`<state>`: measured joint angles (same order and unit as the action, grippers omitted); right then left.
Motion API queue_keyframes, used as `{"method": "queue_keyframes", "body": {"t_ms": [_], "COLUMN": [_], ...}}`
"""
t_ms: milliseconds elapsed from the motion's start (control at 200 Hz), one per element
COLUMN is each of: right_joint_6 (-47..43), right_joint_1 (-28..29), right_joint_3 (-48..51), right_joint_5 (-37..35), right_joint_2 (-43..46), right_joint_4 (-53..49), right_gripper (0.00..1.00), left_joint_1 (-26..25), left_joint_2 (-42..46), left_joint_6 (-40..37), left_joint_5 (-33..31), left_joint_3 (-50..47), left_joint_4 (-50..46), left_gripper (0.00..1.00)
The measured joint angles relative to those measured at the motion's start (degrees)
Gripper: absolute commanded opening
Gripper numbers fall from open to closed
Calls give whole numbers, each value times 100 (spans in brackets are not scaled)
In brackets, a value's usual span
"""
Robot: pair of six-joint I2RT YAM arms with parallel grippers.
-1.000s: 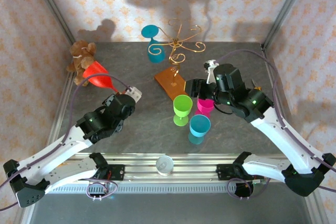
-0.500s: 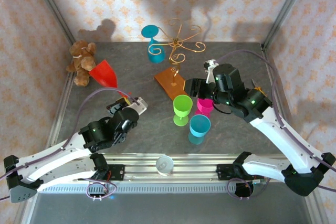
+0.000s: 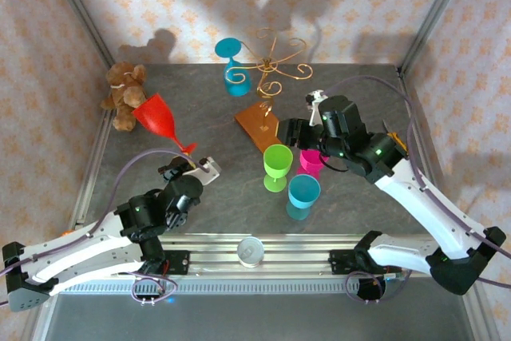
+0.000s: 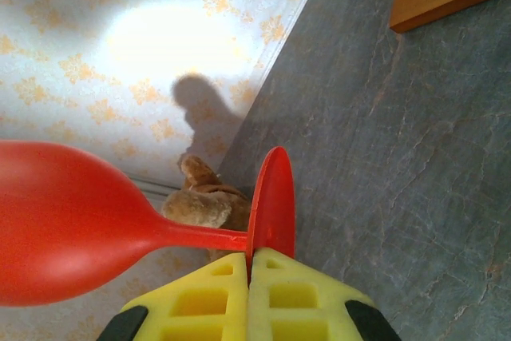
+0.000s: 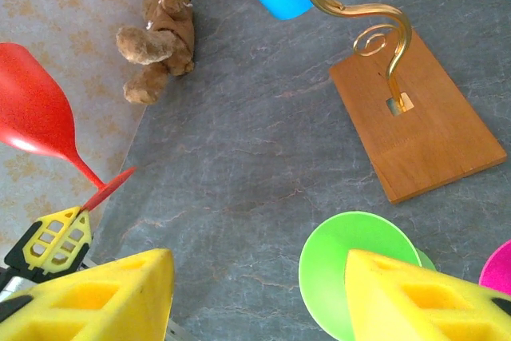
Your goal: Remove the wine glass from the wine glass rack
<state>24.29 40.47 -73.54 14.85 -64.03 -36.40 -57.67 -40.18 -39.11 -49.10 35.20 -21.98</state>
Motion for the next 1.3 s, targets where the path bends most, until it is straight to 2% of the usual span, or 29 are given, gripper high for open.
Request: {"method": "queue_keyframes", "body": {"t_ms": [190,751,981,1301], "right_joint_6": [-4,-101,-332,-756], "right_joint_1": [0,0,0,11], "right_joint_3": [0,-76,-579,-1853], "right_joint_5": [15,17,177,741], "right_joint_2": [-2,-101,-205,-575], "right_joint_4": [7,90,35,-424], "right_gripper": [59,59,60,58], "left_joint_1": [-227,-459,-461,-649], "left_joint_2": [11,614,741,1187], "left_joint_6": [-295,-1187,-1635,-2253], "left_joint_5": [-114,-293,-400,-452], "left_joint_3": [-234,-870,-1078,-1556], "left_joint_4": [260,584,632,938], "left_gripper": [0,0,0,0]}}
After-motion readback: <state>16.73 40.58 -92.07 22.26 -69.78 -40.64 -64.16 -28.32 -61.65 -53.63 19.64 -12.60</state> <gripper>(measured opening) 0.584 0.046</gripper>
